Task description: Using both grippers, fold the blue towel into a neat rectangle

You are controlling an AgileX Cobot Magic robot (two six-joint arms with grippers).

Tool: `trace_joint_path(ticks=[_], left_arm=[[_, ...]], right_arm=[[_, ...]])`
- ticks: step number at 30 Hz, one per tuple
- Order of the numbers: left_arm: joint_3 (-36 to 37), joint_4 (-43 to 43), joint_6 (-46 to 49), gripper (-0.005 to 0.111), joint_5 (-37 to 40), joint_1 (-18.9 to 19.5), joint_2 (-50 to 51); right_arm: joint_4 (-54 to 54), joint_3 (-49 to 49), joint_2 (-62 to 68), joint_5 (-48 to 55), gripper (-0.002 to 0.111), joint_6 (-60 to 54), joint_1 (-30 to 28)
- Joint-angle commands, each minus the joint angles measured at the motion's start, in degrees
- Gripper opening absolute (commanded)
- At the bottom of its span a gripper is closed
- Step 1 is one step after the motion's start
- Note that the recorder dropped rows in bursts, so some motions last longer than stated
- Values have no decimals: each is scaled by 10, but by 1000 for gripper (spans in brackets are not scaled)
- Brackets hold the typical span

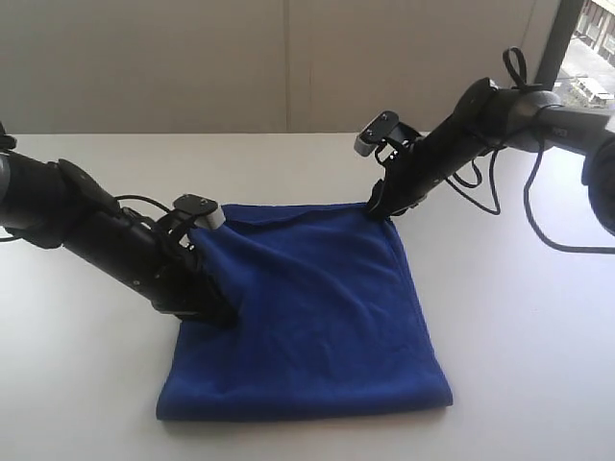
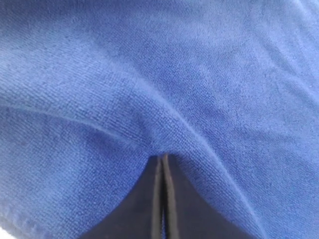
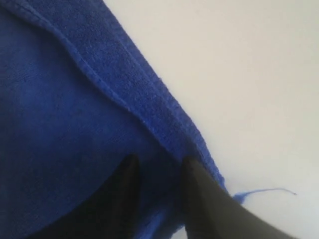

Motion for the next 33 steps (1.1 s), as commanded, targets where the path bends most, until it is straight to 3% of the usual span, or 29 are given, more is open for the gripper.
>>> trace_joint_path(ticks=[1,7,17,20,25,33], left_arm=[[-2,-11,3,0,11,-3,9],[-2,-11,3,0,13,-3,10],[-2,-11,3,0,20,-3,10],[-2,-11,3,0,21,-3,10],[-2,-11,3,0,20,-3,10],[-2,-11,3,0,20,-3,10]], right_arm=[[4,-3,0,-8,27,-19,1],[5,-4,-4,-24,0,-20,1],[5,-10,-15,-58,0,3,0],[5,-10,-15,-45,8,23,0],[17,-10,-7,-29,41,26,0],[21,-9,4,-25,40,31,0]])
